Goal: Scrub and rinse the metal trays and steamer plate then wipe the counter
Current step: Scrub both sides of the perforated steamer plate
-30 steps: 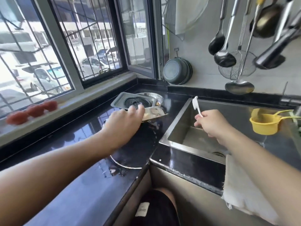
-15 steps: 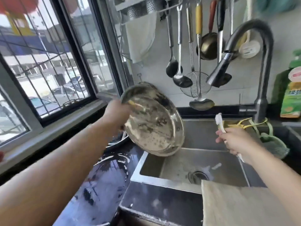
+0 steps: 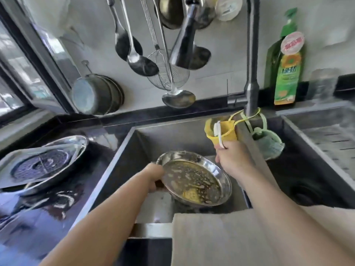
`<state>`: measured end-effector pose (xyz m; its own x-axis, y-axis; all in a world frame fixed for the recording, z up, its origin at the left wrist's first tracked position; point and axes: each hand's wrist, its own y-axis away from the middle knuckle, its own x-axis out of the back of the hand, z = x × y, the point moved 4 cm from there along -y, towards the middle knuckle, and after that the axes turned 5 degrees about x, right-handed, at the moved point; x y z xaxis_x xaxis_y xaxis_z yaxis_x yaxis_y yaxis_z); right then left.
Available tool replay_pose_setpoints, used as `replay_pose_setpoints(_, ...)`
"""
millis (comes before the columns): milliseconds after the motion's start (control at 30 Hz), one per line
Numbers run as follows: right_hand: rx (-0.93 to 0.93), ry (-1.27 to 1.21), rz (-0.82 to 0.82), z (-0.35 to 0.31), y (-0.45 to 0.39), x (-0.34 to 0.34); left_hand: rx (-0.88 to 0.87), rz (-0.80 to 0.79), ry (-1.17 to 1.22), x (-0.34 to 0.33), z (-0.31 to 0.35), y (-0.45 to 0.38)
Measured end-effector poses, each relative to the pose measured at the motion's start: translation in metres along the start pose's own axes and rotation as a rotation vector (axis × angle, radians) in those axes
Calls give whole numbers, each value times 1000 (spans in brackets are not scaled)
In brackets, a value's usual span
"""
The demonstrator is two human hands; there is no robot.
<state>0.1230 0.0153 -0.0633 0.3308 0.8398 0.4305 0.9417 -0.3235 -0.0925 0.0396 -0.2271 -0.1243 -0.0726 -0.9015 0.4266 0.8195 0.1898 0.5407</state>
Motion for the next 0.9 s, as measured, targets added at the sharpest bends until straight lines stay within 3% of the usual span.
replay_pose_setpoints(133,5,7,-9,-1,1,-5,47,-58,-144,-7,-13,-10)
replay_pose_setpoints(300,-2,13,-126,4,-1,-21,93,45,-693,-2,-27,-27)
replay_pose_setpoints(533,5,179,-384,-8,15,-27,57,172,-661,11,-31,-27)
replay_pose_setpoints(633,29,245,-439,-6,16,-35,-105,235,-749,10,-8,-3)
replay_pose_setpoints(700,49,313,-446,-1,16,-38,-288,261,-675,7,17,19)
replay_pose_setpoints(800,126,460,-383,-11,26,-35,-470,162,-493,13,36,72)
replay_pose_setpoints(900,216,619,-372,-61,47,-51,-589,110,-418,50,23,122)
